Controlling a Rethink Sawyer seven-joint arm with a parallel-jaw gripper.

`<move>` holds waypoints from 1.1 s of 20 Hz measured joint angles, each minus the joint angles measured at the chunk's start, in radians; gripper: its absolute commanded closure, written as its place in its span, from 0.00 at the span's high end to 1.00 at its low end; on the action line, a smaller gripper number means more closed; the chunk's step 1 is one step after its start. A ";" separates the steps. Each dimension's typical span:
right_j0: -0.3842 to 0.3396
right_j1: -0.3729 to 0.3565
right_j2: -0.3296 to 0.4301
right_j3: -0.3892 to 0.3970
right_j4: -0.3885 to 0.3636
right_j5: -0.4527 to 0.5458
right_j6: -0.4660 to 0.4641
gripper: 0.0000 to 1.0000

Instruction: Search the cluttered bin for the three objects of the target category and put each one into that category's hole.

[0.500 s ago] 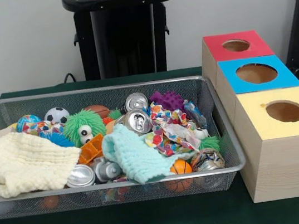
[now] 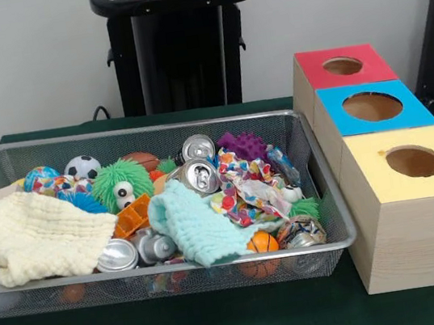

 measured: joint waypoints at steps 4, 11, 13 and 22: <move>-0.005 0.000 -0.003 0.000 0.005 0.000 0.000 1.00; -0.021 0.017 -0.006 0.005 0.032 -0.002 0.000 1.00; -0.026 0.023 -0.006 0.012 0.042 -0.008 0.000 1.00; -0.065 0.081 -0.006 0.074 0.059 -0.113 0.000 1.00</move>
